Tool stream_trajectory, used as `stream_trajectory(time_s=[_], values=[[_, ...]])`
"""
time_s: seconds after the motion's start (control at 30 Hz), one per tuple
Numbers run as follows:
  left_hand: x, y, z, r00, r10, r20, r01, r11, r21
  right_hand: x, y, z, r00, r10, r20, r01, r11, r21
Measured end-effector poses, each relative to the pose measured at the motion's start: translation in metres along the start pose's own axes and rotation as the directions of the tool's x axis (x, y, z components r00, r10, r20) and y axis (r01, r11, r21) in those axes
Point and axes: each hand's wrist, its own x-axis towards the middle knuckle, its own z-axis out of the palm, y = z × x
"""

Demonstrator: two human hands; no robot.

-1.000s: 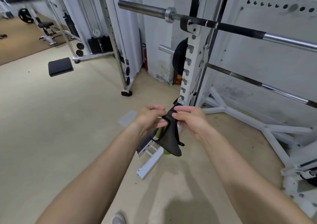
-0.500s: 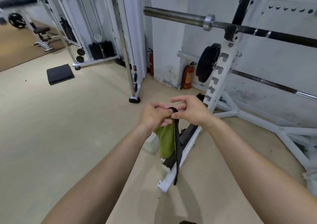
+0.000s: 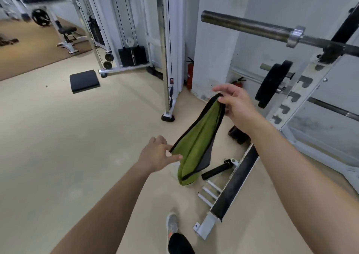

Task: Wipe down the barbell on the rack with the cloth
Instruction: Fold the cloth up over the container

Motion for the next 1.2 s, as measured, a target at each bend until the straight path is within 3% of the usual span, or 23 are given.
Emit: stream_trajectory(time_s=[0.13, 0.2, 0.3, 0.4, 0.53, 0.67, 0.73, 0.83, 0.9, 1.07, 1.2], values=[[0.051, -0.040, -0.026, 0.996, 0.084, 0.032, -0.086, 0.994, 0.068, 0.066, 0.027, -0.004, 0.987, 0.046, -0.154, -0.045, 0.999, 0.009], [0.072, -0.045, -0.043, 0.993, 0.117, -0.002, -0.116, 0.991, 0.073, 0.090, 0.039, -0.010, 0.970, 0.040, -0.239, -0.062, 0.994, -0.084], [0.120, -0.062, -0.069, 0.996, 0.019, -0.090, -0.028, 0.994, -0.104, 0.136, 0.062, -0.021, 0.942, 0.063, -0.331, -0.154, 0.953, -0.259], [0.170, -0.072, -0.095, 0.991, 0.016, -0.132, -0.041, 0.980, -0.192, 0.172, 0.095, -0.035, 0.920, 0.143, -0.364, -0.279, 0.893, -0.353], [0.223, -0.068, -0.120, 0.985, -0.076, -0.156, -0.005, 0.887, -0.463, 0.207, 0.114, -0.035, 0.862, 0.246, -0.443, -0.416, 0.843, -0.341], [0.267, -0.081, -0.139, 0.979, -0.143, -0.149, -0.002, 0.715, -0.699, 0.238, 0.113, -0.023, 0.785, 0.380, -0.489, -0.464, 0.884, -0.058], [0.292, -0.089, -0.148, 0.974, -0.224, -0.032, 0.095, 0.531, -0.842, 0.253, 0.114, -0.015, 0.740, 0.445, -0.504, -0.452, 0.884, 0.118], [0.331, -0.091, -0.158, 0.910, -0.354, 0.216, 0.298, 0.197, -0.934, 0.273, 0.117, 0.004, 0.648, 0.539, -0.539, -0.410, 0.842, 0.350], [0.351, -0.088, -0.158, 0.876, -0.365, 0.315, 0.373, 0.100, -0.922, 0.283, 0.118, 0.026, 0.613, 0.564, -0.553, -0.401, 0.825, 0.397], [0.365, -0.062, -0.146, 0.939, -0.110, 0.326, 0.343, 0.231, -0.911, 0.306, 0.116, 0.110, 0.688, 0.536, -0.489, -0.403, 0.843, 0.357], [0.367, -0.062, -0.140, 0.981, 0.025, 0.194, 0.163, 0.447, -0.879, 0.325, 0.117, 0.153, 0.715, 0.427, -0.553, -0.306, 0.903, 0.302]])
